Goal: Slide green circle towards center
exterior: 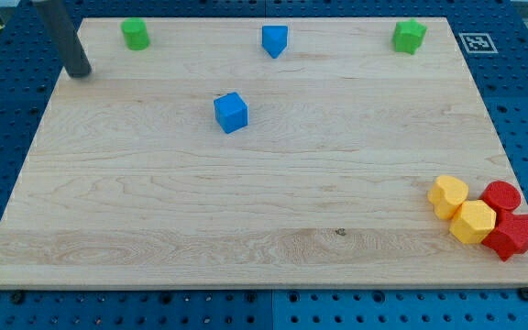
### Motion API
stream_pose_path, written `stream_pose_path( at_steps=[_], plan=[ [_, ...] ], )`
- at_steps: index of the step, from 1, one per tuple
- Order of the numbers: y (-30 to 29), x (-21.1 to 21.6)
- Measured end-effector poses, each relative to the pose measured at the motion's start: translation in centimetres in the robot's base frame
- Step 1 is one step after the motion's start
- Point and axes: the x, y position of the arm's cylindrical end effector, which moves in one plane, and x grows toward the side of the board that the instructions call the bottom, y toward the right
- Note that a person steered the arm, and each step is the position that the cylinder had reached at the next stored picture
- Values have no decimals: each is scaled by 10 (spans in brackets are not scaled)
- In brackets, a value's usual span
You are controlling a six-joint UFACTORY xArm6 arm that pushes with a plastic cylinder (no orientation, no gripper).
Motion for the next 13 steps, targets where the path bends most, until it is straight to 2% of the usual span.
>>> stream_pose_path(
  at_steps=[1,2,3,4,5,6,7,8,9,10,11,13],
  plan=[
    [-5,-68],
    [23,-96],
    [91,-82],
    [145,-26],
    [156,-20],
    [150,-60],
    [119,-80],
    [90,-73],
    [103,-17],
    [154,34],
    [151,23],
    [72,-27]
  ],
)
